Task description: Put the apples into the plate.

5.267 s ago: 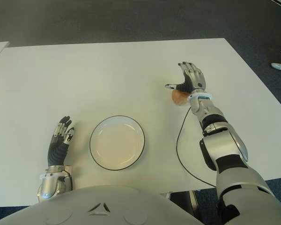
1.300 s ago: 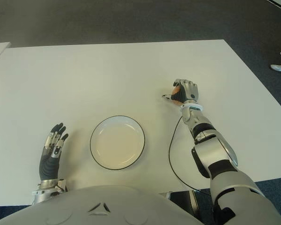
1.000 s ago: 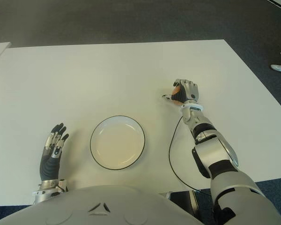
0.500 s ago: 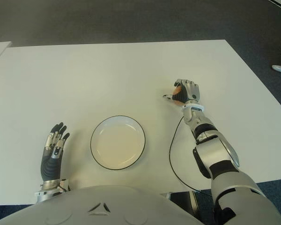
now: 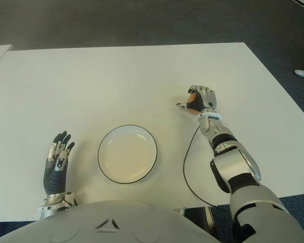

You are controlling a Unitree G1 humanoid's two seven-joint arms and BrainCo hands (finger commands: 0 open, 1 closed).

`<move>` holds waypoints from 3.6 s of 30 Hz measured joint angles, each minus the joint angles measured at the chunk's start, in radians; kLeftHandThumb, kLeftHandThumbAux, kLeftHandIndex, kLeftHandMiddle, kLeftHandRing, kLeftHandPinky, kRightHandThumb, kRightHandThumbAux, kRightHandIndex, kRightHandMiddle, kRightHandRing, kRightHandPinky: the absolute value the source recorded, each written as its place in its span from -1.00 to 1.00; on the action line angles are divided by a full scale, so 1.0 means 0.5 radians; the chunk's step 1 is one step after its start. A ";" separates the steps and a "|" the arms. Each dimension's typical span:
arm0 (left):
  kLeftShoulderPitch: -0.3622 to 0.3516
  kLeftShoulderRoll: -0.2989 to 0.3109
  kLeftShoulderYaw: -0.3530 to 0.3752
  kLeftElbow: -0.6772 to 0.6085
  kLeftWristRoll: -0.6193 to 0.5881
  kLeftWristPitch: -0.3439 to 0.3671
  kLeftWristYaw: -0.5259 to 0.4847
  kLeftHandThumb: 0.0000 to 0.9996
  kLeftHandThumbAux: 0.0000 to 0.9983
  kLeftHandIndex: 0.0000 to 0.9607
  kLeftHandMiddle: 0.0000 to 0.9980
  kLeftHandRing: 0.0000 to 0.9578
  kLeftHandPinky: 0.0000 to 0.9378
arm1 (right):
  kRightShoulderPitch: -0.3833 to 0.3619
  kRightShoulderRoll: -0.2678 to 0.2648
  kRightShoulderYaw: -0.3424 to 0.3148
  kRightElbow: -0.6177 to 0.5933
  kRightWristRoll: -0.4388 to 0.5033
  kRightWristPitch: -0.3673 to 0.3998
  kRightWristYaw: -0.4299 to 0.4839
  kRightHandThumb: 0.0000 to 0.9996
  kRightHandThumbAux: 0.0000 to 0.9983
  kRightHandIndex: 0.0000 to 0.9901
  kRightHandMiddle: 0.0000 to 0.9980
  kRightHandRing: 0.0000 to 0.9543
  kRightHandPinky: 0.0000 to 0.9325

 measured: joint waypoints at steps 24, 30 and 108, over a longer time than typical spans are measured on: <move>-0.082 -0.018 0.008 0.069 -0.039 -0.057 -0.037 -0.89 -0.24 -1.00 -1.00 -1.00 -0.98 | -0.014 -0.110 0.006 -0.218 -0.075 -0.194 -0.043 0.71 0.35 -0.19 0.07 0.79 0.78; -0.089 -0.018 0.009 0.075 -0.039 -0.058 -0.037 -0.88 -0.25 -1.00 -1.00 -1.00 -0.99 | -0.014 -0.113 0.007 -0.260 -0.108 -0.228 -0.074 0.71 0.35 -0.19 0.07 0.82 0.82; -0.139 -0.082 0.008 0.086 0.023 -0.042 -0.053 -0.87 -0.18 -1.00 -1.00 -1.00 -0.97 | 0.397 -0.042 0.086 -1.388 -0.444 -0.234 0.132 0.71 0.35 -0.19 0.08 0.75 0.76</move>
